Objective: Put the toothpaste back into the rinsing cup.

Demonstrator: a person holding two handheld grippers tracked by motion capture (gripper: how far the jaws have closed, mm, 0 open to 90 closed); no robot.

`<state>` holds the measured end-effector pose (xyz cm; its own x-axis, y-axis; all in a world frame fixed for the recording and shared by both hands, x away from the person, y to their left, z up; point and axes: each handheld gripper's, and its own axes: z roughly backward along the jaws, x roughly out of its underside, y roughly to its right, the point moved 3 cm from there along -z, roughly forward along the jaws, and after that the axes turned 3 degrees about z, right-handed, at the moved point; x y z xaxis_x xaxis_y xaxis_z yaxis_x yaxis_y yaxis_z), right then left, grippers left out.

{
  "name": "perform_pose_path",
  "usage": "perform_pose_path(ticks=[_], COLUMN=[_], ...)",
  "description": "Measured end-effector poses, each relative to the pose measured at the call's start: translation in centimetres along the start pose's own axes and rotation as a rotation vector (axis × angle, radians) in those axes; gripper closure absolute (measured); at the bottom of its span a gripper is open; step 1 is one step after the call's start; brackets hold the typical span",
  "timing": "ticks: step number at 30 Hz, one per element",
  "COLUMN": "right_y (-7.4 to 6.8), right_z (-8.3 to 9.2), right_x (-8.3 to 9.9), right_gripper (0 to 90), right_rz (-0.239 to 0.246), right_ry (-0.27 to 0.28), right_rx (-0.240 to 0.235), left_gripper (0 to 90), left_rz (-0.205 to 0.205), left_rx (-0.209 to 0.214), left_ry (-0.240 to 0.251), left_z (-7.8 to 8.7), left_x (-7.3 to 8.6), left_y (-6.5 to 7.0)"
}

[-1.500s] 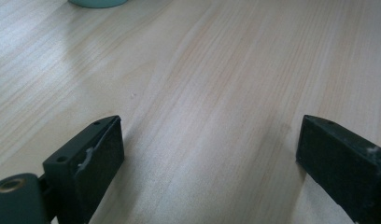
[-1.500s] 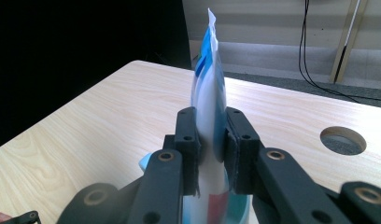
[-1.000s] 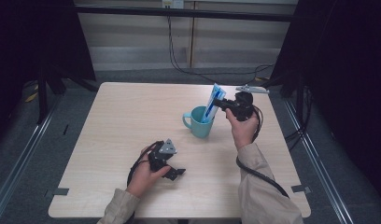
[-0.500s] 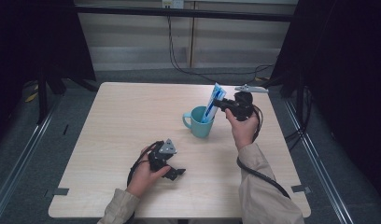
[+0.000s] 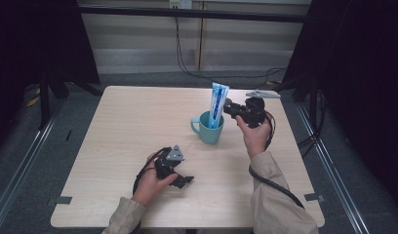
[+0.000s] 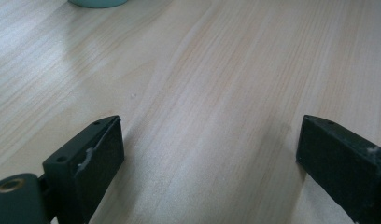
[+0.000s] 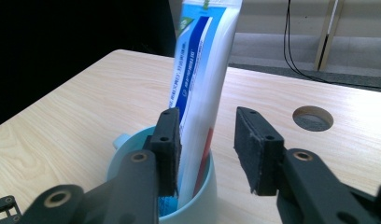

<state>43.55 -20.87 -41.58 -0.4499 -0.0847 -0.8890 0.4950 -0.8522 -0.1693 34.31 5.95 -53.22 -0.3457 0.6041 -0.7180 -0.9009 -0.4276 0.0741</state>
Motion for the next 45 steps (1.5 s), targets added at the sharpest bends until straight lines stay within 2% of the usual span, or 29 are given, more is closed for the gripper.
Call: perform_pose_path(ticks=[9, 14, 19, 26, 45], right_y=[-0.3, -0.4, -0.3, -0.1, -0.3], right_z=[0.1, 0.2, 0.4, 0.6, 1.7], right_x=[-0.1, 0.0, 0.1, 0.4, 1.8], right_gripper=[53.6, 45.3, 35.4, 25.5, 21.1], right_rz=[0.011, 0.016, 0.027, 0.033, 0.087], right_ry=[-0.002, -0.007, -0.01, -0.025, -0.078], right_rx=[-0.007, -0.013, 0.006, 0.007, -0.009], left_gripper=[7.3, 7.3, 7.3, 7.3, 7.1], left_rz=[0.0, 0.0, 0.0, 0.001, -0.002], left_rx=[0.0, 0.0, 0.0, 0.0, 0.002], left_ry=[0.0, 0.0, 0.0, -0.001, -0.002], left_z=[0.0, 0.0, 0.0, 0.0, 0.0], left_x=[0.0, 0.0, 0.0, 0.0, 0.0], left_y=[0.0, 0.0, 0.0, 0.0, 0.0])
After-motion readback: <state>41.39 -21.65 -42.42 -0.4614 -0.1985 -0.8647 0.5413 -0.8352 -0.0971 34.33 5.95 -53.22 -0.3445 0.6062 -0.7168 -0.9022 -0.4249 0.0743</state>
